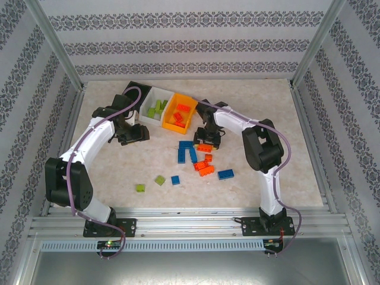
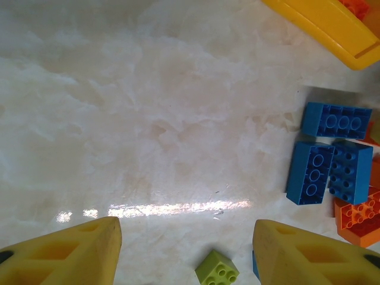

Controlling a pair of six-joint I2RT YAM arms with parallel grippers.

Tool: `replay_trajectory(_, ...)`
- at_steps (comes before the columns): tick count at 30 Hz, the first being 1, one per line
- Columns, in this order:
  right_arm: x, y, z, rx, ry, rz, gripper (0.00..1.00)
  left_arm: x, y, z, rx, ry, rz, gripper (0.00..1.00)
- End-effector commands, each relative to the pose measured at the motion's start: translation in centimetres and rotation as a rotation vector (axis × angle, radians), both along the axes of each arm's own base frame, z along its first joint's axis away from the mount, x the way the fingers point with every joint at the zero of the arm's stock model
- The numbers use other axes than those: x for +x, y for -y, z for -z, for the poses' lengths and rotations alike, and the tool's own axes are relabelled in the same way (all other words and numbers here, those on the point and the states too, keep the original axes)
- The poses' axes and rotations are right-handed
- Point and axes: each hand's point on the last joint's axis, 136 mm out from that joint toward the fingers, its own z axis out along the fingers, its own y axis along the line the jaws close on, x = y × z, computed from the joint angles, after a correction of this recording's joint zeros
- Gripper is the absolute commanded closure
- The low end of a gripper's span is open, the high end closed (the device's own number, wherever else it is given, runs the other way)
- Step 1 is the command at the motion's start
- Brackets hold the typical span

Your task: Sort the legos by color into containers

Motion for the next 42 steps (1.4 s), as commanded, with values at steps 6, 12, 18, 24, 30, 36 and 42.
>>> replay_trajectory(6,2.9,-1.0,-7.6,0.19,0.166,0.074,0.4,1.2,0.9,0.1,-0.054,0.003,-0.016,0.39)
replay_trajectory(12,6.8,-4.9,-11.9,0.425,0.236,0.131,0.4,0.4,1.7,0.5,-0.062,-0.014,-0.009,0.39)
replay_trajectory(18,10.5,-8.0,-13.9,0.533,0.264,0.13,0.35,-1.3,1.6,0.6,-0.066,-0.02,-0.034,0.37)
replay_trajectory(24,13.2,-8.9,-16.2,0.545,0.325,0.104,0.28,-3.5,1.1,1.0,-0.06,-0.035,-0.06,0.34)
replay_trajectory(30,13.0,-8.3,-17.6,0.521,0.361,0.069,0.23,-4.7,0.8,1.2,-0.066,-0.037,-0.08,0.33)
replay_trajectory(36,11.6,-6.9,-18.3,0.497,0.39,0.059,0.22,-4.5,1.2,0.9,-0.071,-0.027,-0.07,0.33)
replay_trajectory(42,8.4,-4.6,-17.5,0.398,0.359,0.024,0.22,-4.4,2.0,0.9,-0.065,-0.025,-0.039,0.33)
